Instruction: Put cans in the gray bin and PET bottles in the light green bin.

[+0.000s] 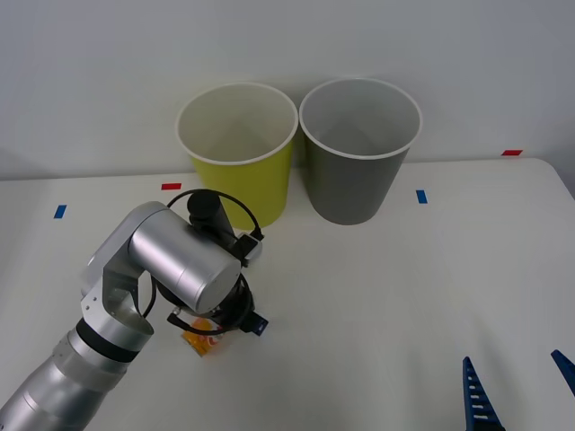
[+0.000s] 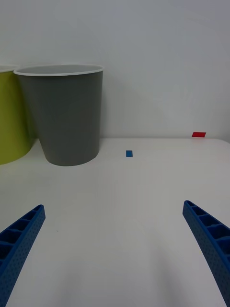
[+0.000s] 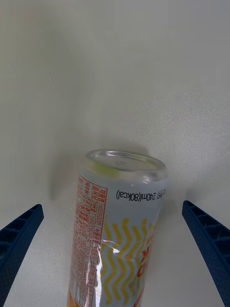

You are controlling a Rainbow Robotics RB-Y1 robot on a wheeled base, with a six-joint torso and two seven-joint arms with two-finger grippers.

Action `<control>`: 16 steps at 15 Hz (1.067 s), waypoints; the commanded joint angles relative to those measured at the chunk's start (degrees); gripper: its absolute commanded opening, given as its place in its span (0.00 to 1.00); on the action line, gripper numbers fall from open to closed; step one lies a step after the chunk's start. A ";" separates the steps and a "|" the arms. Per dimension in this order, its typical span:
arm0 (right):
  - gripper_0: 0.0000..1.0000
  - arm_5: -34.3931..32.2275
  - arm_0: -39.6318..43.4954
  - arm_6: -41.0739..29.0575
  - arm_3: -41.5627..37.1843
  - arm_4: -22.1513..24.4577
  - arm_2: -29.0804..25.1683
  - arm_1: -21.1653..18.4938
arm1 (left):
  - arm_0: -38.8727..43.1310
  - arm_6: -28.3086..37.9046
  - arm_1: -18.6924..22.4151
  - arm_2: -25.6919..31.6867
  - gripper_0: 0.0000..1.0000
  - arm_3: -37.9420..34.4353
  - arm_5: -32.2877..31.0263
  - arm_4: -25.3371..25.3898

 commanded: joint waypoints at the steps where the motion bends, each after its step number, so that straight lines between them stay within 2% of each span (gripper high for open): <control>1: 1.00 0.00 0.00 0.00 0.00 0.00 0.00 0.00 | -0.01 -0.73 -0.70 0.29 1.00 1.06 -0.32 -0.25; 11: 1.00 0.00 0.00 0.00 0.00 0.00 0.00 0.00 | 0.08 -2.66 -1.66 1.43 1.00 2.90 -2.08 0.19; 12: 1.00 0.00 0.00 0.00 0.00 0.00 0.00 0.00 | 0.08 -2.75 -1.75 1.87 0.65 2.90 -2.17 0.46; 13: 1.00 0.00 0.00 0.00 0.00 0.00 0.00 0.00 | 0.08 -3.19 -1.84 2.40 0.00 2.90 -2.08 0.90; 16: 1.00 0.00 0.00 0.00 0.00 0.00 0.00 0.00 | 0.08 -3.72 -1.66 2.40 0.00 2.90 -2.17 1.25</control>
